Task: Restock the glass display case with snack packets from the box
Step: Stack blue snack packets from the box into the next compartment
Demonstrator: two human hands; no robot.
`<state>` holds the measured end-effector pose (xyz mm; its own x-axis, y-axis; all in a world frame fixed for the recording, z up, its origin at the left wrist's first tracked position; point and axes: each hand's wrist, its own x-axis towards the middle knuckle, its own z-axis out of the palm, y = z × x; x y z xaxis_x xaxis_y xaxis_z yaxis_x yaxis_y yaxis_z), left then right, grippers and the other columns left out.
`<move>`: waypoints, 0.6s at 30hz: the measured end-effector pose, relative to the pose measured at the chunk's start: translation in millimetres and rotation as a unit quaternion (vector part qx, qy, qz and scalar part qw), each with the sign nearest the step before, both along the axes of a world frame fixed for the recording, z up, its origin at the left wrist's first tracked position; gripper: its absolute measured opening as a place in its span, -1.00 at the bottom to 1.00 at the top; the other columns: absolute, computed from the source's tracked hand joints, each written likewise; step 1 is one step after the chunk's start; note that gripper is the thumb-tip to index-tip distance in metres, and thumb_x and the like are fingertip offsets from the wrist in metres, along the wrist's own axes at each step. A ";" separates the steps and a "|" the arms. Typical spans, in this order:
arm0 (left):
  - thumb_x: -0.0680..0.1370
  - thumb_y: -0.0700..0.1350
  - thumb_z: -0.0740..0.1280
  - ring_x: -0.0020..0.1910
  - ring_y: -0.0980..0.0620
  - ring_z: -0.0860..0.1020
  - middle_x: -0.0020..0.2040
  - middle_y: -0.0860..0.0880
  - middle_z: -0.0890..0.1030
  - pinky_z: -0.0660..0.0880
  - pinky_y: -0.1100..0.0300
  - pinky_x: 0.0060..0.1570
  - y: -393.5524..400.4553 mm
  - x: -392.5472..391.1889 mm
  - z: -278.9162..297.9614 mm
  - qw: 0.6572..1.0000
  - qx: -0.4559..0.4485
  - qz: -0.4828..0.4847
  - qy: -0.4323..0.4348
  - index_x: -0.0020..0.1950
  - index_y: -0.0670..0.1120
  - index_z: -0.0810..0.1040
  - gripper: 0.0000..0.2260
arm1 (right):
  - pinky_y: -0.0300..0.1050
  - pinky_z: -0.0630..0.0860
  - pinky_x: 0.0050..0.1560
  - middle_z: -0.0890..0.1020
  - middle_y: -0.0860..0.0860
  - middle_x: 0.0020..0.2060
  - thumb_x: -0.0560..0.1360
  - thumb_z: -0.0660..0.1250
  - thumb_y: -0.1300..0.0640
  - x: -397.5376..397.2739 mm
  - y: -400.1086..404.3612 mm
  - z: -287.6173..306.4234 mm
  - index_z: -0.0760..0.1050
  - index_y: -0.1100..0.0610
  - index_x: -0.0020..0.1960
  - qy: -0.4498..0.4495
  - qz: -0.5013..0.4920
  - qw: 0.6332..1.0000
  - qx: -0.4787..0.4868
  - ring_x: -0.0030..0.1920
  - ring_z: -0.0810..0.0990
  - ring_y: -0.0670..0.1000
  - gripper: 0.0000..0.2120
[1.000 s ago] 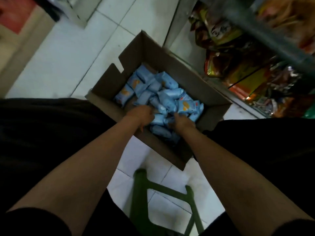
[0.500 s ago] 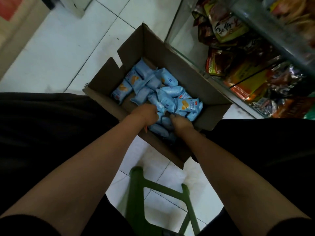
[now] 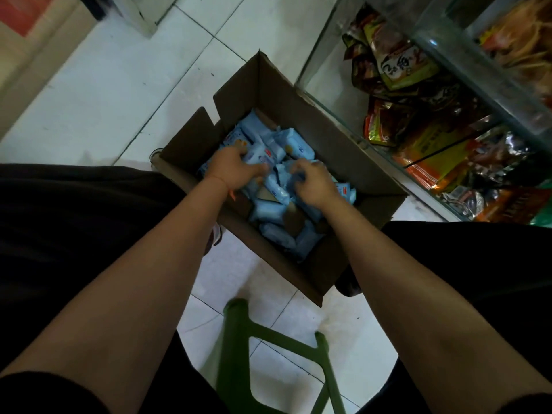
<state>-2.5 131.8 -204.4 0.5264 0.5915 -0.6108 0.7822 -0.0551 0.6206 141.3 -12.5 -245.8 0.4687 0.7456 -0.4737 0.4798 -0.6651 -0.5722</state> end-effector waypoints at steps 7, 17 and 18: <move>0.42 0.00 0.51 0.09 -0.04 0.58 0.10 -0.09 0.61 0.51 0.03 0.18 5.8 -0.9 -4.8 0.995 -0.040 0.085 -0.027 0.17 -0.15 0.55 -0.59 | 0.14 0.24 0.41 0.05 0.24 0.47 0.47 0.32 0.04 -26.4 3.6 -33.2 0.26 -0.17 0.41 -0.040 0.177 0.964 -0.195 0.44 0.14 0.31 -0.45; 0.47 -0.07 0.46 -0.09 0.05 0.59 -0.09 -0.02 0.63 0.50 0.23 -0.09 4.6 -1.7 1.3 0.972 -0.126 0.181 -0.085 0.05 -0.10 0.57 -0.79 | 0.00 0.51 -0.32 0.49 -0.06 -0.22 0.36 0.40 0.25 2.0 6.1 7.1 0.32 -0.11 -0.02 0.164 -0.136 0.977 -0.004 -0.30 0.50 -0.01 -0.62; 0.49 -0.05 0.44 -0.11 0.03 0.60 -0.12 -0.01 0.63 0.51 0.22 -0.17 3.7 -2.7 5.9 0.952 -0.170 0.232 -0.099 0.07 -0.10 0.58 -0.78 | -0.07 0.54 -0.35 0.53 -0.09 -0.16 0.38 0.43 0.27 4.2 6.5 20.5 0.32 -0.17 0.08 0.219 -0.187 0.958 0.007 -0.28 0.55 -0.05 -0.52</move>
<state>-5.3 135.6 -198.5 0.3815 0.5743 -0.7243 0.5383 0.4991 0.6791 145.5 -6.1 -225.4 0.4629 0.5718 -0.6773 -0.0787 -0.7345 -0.6740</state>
